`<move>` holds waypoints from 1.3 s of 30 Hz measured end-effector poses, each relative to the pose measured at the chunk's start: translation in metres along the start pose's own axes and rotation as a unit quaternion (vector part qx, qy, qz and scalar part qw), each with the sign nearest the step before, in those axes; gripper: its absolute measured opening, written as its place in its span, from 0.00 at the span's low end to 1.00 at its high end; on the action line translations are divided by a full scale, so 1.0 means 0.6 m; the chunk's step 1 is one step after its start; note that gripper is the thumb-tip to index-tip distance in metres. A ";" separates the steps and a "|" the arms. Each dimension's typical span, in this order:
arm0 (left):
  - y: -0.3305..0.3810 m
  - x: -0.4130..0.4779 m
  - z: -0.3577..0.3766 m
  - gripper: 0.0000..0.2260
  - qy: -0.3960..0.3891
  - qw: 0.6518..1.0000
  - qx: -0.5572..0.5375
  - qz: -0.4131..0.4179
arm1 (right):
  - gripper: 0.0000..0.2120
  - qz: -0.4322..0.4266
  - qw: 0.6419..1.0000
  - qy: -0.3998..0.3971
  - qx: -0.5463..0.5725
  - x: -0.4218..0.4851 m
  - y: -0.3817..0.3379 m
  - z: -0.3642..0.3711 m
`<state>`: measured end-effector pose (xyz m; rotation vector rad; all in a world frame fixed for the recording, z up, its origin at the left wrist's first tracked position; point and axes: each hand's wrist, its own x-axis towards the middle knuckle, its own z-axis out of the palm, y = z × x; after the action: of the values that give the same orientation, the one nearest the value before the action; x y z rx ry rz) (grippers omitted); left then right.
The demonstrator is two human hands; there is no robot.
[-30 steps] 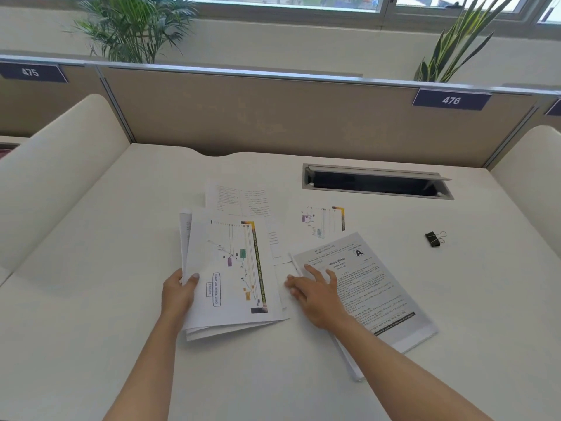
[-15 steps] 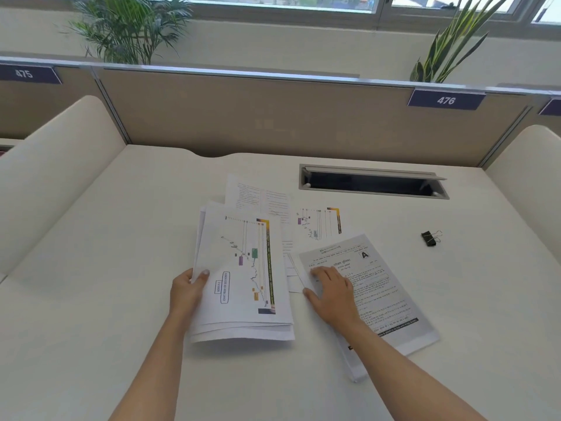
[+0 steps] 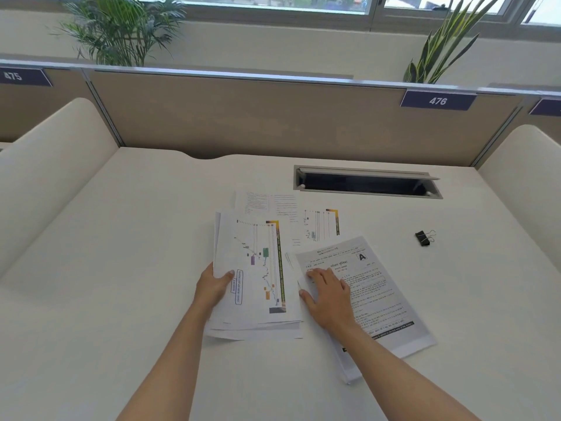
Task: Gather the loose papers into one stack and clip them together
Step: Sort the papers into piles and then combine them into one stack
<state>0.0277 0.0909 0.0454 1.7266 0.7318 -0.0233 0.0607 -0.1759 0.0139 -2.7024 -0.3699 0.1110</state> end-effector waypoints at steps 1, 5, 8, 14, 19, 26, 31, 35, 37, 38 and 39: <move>-0.001 0.001 -0.001 0.14 0.000 1.000 0.003 0.000 | 0.23 -0.001 1.000 0.001 -0.001 -0.001 0.001 0.001; -0.008 0.000 -0.008 0.13 0.017 1.000 -0.012 0.000 | 0.26 -0.006 1.000 0.007 -0.018 -0.005 0.007 0.004; -0.008 -0.008 -0.025 0.12 0.035 0.999 -0.025 0.008 | 0.29 -0.009 1.000 0.013 -0.027 -0.004 0.008 0.006; -0.011 -0.021 -0.074 0.11 0.081 0.995 -0.060 0.025 | 0.25 -0.025 0.998 0.056 -0.026 -0.006 0.001 0.012; -0.015 -0.036 -0.110 0.09 0.083 0.990 -0.106 0.030 | 0.18 -0.080 0.989 0.075 0.098 -0.002 -0.033 0.009; 0.003 -0.060 -0.107 0.08 0.028 0.985 -0.164 0.044 | 0.22 0.088 0.871 0.027 0.482 0.052 -0.105 -0.069; 0.018 -0.063 -0.089 0.06 -0.006 0.982 -0.182 0.053 | 0.15 0.087 0.841 0.091 0.526 0.086 -0.118 -0.129; 0.031 -0.064 -0.075 0.05 -0.008 0.977 -0.205 0.055 | 0.15 0.074 0.860 0.117 0.491 0.085 -0.114 -0.147; 0.038 -0.064 -0.072 0.04 -0.008 0.974 -0.217 0.058 | 0.15 0.075 0.863 0.109 0.488 0.076 -0.105 -0.142; 0.041 -0.063 -0.070 0.04 -0.008 0.973 -0.221 0.060 | 0.15 0.072 0.864 0.100 0.488 0.071 -0.100 -0.138; 0.043 -0.062 -0.070 0.05 -0.009 0.973 -0.222 0.061 | 0.15 0.067 0.864 0.090 0.490 0.065 -0.095 -0.134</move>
<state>-0.0046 0.1084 0.0948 1.3356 0.5642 0.1966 0.0950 -0.1461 0.1097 -1.6964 -0.0261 0.0596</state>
